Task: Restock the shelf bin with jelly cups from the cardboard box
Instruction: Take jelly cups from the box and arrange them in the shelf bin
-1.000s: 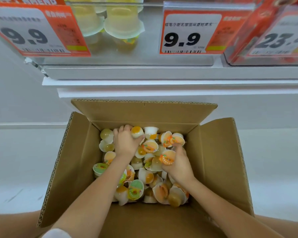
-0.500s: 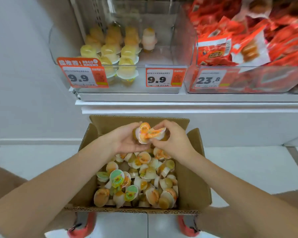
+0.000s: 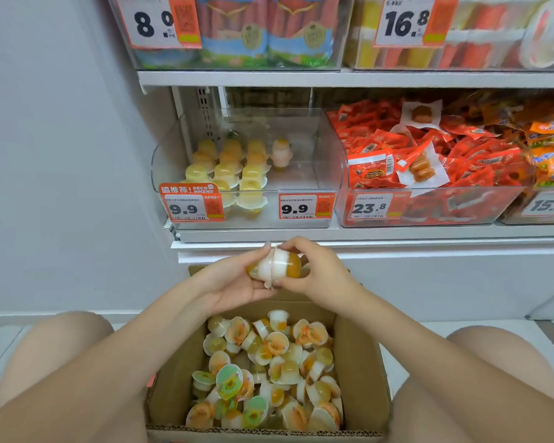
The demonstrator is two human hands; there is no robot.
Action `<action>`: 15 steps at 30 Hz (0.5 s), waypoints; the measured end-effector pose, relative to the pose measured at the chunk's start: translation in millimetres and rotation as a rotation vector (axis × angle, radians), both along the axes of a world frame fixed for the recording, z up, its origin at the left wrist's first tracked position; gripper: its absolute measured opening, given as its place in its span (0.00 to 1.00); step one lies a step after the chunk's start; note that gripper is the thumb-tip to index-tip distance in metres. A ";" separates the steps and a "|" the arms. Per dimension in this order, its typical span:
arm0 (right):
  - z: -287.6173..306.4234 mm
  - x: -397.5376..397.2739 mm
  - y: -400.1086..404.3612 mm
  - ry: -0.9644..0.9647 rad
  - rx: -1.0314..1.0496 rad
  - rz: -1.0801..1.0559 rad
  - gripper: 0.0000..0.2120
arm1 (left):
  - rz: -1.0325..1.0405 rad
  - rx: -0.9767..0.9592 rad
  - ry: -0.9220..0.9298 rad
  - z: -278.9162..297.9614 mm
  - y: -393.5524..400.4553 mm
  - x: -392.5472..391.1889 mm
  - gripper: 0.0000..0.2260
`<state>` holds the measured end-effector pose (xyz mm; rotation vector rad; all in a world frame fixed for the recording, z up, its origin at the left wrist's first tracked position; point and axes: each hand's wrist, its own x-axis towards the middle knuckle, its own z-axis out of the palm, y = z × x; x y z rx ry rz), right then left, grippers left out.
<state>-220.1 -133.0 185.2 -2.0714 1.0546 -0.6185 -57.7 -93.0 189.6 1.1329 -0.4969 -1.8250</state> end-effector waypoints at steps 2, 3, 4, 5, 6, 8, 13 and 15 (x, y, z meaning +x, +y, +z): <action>0.8 11.9 0.8 -0.112 0.034 -0.029 0.23 | -0.018 -0.038 0.013 7.2 3.9 16.0 0.17; 1.3 17.7 2.2 -0.170 0.057 -0.045 0.25 | -0.032 -0.054 0.027 10.5 5.3 24.1 0.17; 2.3 23.4 4.0 -0.223 0.072 -0.052 0.25 | -0.056 -0.071 0.056 13.7 5.7 31.4 0.19; 2.5 28.4 4.5 -0.266 0.075 -0.053 0.25 | -0.077 -0.084 0.088 16.3 5.0 37.6 0.21; 2.7 32.4 3.9 -0.295 0.075 -0.046 0.24 | -0.093 -0.094 0.118 18.3 3.7 42.5 0.22; 5.5 38.4 1.5 -0.314 0.094 -0.008 0.25 | -0.072 -0.089 0.104 21.7 -0.9 48.3 0.20; 19.4 55.4 -7.8 -0.206 0.049 0.029 0.28 | 0.002 -0.024 0.028 28.5 -4.5 52.3 0.20; 26.2 62.0 -10.1 -0.192 0.012 0.005 0.27 | 0.034 -0.009 0.037 32.3 -3.9 53.5 0.18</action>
